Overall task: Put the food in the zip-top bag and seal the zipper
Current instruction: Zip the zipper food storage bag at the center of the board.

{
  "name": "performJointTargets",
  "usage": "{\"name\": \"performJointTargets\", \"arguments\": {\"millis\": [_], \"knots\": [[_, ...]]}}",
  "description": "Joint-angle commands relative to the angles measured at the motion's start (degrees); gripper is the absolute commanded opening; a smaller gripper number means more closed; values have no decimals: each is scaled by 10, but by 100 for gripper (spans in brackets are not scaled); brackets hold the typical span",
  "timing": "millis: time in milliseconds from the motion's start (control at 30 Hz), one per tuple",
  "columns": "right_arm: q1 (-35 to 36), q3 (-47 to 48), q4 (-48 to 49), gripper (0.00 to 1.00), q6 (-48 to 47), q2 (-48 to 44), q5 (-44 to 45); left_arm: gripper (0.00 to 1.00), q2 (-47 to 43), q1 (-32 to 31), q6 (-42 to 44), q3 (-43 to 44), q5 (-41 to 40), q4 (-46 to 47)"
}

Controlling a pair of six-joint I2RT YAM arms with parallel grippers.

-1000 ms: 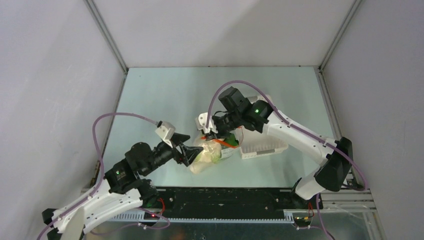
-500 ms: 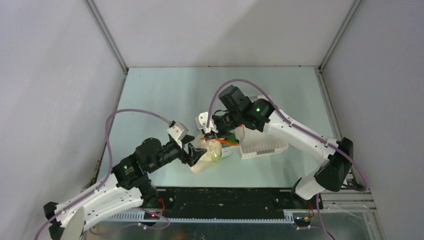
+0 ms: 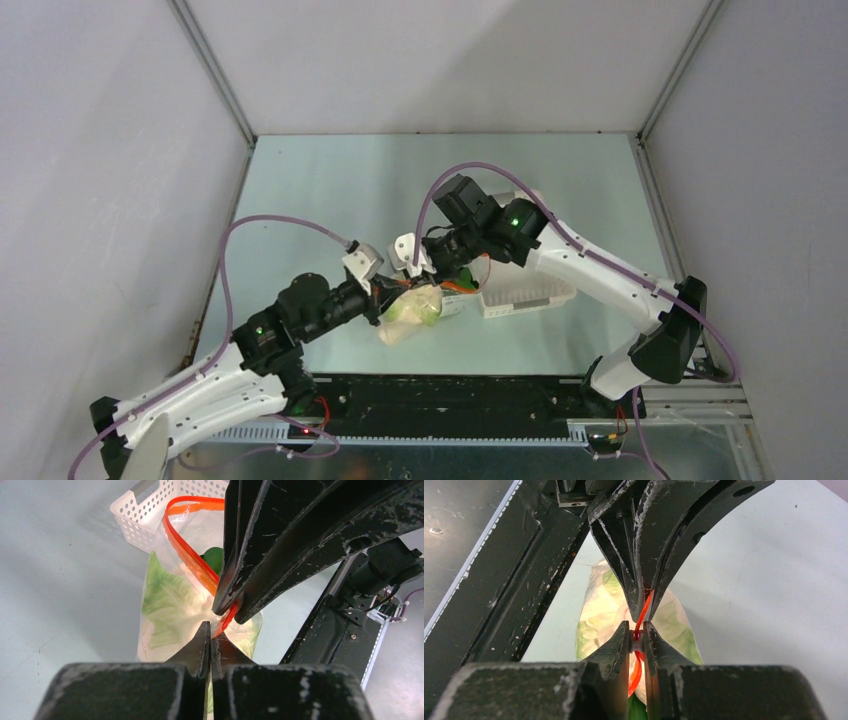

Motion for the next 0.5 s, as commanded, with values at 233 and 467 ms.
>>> {"name": "performJointTargets", "arguments": {"millis": [233,467], "knots": [[-2,35,-27,1,43,10,131,0,-120,-2,-38,-58,-39,57],[-15,38,-48,1,64,13,192,0,-135,-2,-46,-68,-65,50]]}}
